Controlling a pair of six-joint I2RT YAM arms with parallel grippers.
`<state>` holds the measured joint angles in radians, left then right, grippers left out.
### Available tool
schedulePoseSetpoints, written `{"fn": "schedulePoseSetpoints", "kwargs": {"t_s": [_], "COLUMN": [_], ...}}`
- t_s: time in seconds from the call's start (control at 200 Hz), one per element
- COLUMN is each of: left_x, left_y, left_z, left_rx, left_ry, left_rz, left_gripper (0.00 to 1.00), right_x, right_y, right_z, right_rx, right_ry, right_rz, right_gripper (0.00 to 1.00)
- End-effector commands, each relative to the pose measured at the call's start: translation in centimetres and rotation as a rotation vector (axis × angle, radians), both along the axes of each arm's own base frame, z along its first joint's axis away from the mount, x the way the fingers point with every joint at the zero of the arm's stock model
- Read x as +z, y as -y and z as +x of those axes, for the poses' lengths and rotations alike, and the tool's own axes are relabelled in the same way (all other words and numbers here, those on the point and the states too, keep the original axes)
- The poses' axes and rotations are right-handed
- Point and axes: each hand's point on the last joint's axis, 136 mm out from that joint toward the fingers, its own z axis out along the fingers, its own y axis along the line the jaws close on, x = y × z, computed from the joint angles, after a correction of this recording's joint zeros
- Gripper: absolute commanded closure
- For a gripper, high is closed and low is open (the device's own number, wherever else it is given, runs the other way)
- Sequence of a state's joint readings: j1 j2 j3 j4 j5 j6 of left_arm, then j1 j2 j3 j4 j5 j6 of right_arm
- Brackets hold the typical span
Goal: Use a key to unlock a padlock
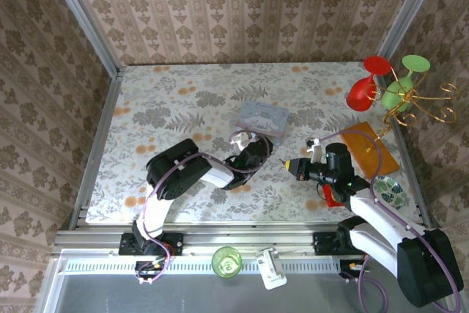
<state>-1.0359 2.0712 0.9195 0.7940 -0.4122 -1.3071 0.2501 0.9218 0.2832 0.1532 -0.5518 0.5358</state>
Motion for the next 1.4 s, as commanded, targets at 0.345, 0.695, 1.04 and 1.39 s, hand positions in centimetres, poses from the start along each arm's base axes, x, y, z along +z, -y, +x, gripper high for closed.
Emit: {"fn": "schedulePoseSetpoints", "kwargs": {"t_s": [0.345,0.695,1.04,1.39], "left_x": [-3.0,-3.1,-1.7,-1.4], "left_y": [1.1,1.7,1.7,-0.1], "left_z": [-2.7,-3.0,-2.2,-2.3], "left_rx": [-0.023,-0.038,-0.086,-0.193], "left_ry": [-0.013,0.015,0.04,-0.022], "left_rz": [0.072,0.114,0.124,-0.002], "left_gripper": [0.79,0.64,0.95,1.0], "right_x": [-0.5,-0.6,-0.8,-3.2], "right_y": [0.7,0.9,1.3,1.2], "right_z": [-0.2,-0.2,-0.2,1.8], "right_rx": [-0.032,-0.044,-0.066,-0.122], "right_ry": [-0.007,-0.011,-0.018,-0.123], "right_rz": [-0.01,-0.008,-0.012,0.032], "right_gripper": [1.0,1.0,1.0,1.0]}}
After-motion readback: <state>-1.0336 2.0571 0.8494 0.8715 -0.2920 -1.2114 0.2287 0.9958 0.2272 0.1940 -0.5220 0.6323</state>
